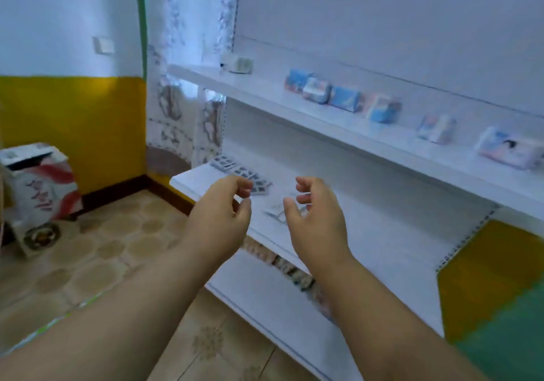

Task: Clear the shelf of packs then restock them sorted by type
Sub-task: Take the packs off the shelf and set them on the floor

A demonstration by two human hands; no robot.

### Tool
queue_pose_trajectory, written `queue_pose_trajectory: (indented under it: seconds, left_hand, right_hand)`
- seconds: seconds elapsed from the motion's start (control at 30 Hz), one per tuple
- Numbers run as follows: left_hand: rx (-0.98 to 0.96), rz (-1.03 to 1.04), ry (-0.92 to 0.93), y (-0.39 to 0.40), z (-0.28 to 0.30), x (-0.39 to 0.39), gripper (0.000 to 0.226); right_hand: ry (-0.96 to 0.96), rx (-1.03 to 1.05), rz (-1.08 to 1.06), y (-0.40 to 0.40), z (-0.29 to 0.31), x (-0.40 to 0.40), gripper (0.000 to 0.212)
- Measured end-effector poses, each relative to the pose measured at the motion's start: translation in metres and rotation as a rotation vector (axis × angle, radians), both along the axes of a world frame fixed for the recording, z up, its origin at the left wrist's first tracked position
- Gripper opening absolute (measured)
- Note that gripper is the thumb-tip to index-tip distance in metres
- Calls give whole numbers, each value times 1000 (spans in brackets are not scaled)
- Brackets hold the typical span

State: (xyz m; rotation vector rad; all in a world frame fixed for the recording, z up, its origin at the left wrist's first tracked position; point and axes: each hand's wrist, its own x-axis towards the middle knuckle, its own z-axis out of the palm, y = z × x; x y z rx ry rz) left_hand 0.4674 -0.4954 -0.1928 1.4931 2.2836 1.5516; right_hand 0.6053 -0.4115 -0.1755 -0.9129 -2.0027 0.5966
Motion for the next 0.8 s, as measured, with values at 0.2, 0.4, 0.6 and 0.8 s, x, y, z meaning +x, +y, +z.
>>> queue_pose_trajectory:
  seconds: [0.2,0.4,0.6,0.8]
  left_hand:
    - [93,-168,28,65,52,86,21]
    - [139,-274,6,153,84,172,20]
    - [114,-328,49,236,102,206,24]
    - [121,-454,132,328,126,212,24]
  right_hand:
    - [52,55,-151,45,40,89,33]
    - [26,89,-271,110,78,169,33]
    - [51,90,-357,183,99,201,35]
    - [116,84,-471,254,111,214,33]
